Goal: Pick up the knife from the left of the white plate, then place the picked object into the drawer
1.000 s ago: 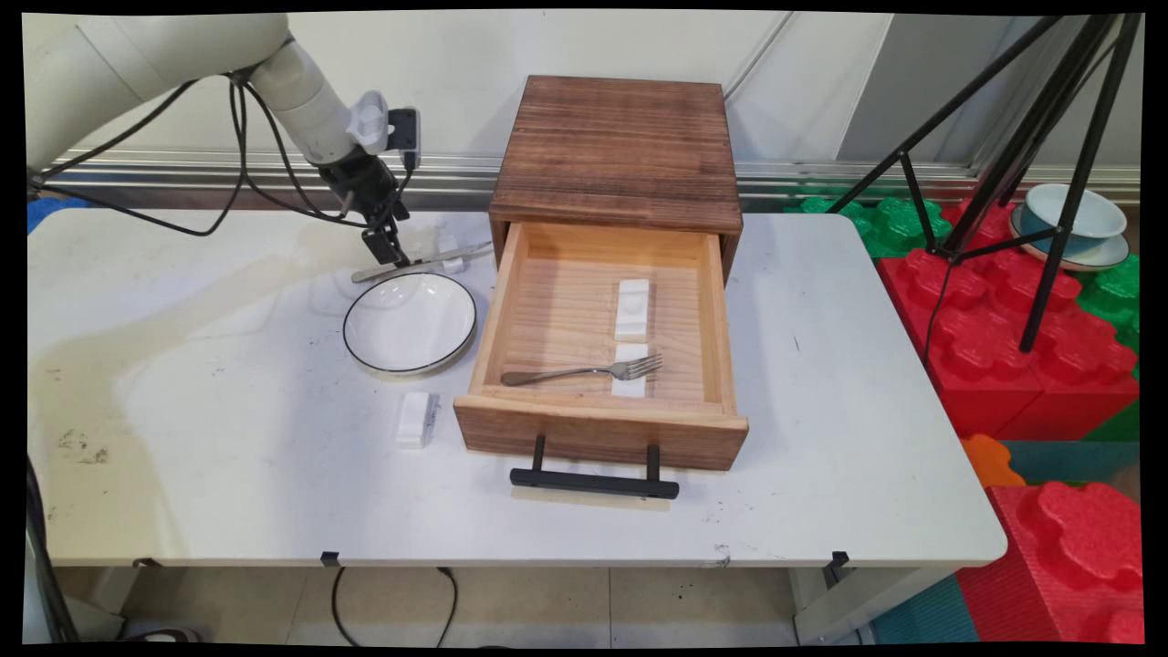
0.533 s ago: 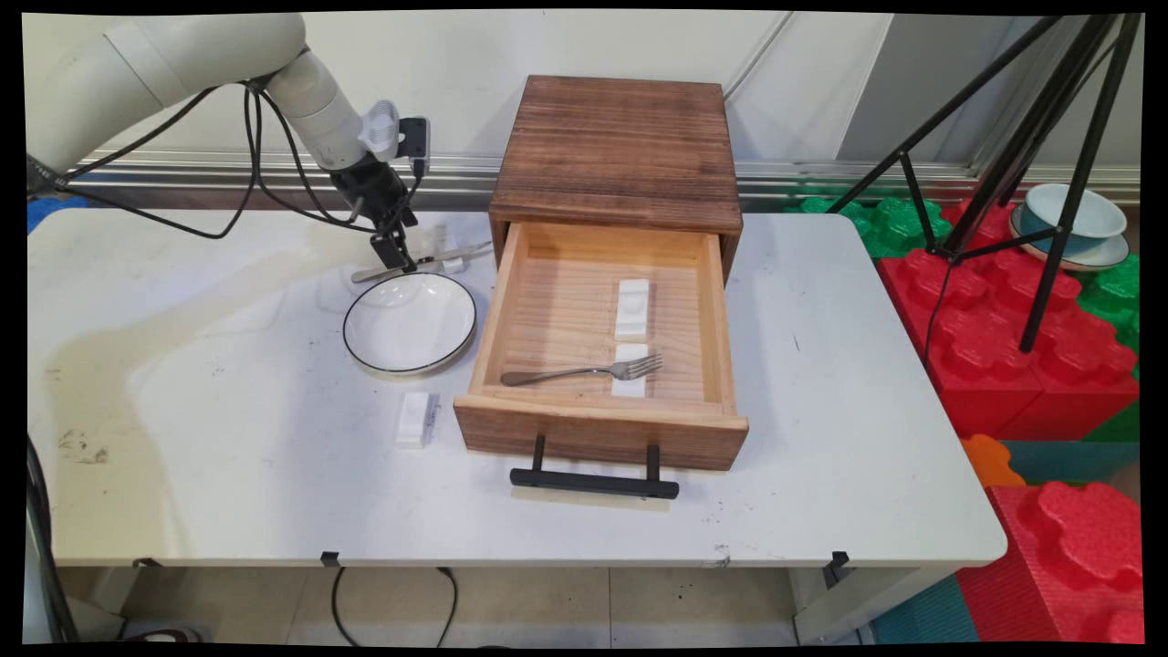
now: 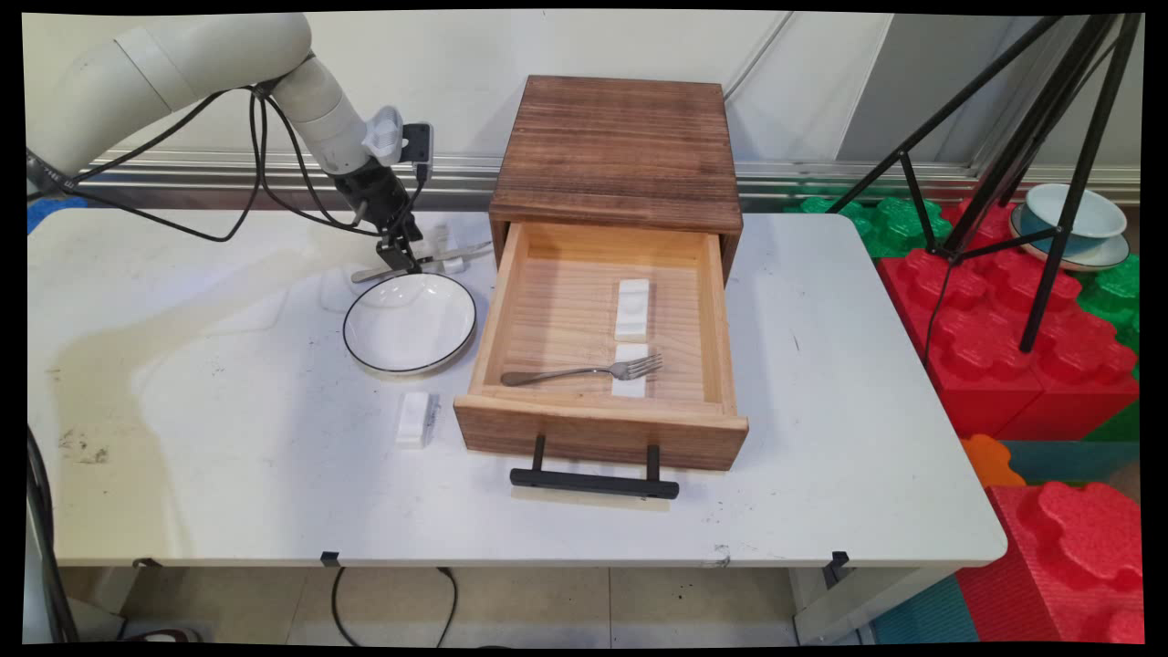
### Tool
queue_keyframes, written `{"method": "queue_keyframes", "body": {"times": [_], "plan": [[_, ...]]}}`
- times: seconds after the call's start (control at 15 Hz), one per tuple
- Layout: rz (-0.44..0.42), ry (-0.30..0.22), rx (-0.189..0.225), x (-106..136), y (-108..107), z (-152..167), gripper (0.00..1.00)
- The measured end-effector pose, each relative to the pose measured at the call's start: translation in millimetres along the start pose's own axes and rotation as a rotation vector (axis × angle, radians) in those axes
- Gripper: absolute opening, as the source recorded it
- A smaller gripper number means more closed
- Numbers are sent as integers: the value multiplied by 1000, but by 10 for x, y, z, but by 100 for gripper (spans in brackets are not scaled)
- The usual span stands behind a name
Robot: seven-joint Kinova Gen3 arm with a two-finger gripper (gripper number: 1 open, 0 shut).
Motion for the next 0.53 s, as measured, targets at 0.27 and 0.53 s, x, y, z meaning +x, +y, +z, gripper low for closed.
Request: {"method": "queue_keyframes", "body": {"times": [0.27,0.53], "plan": [[-7,2,-6,-3,-1,17,0],[-17,4,-11,-10,5,14,0]]}}
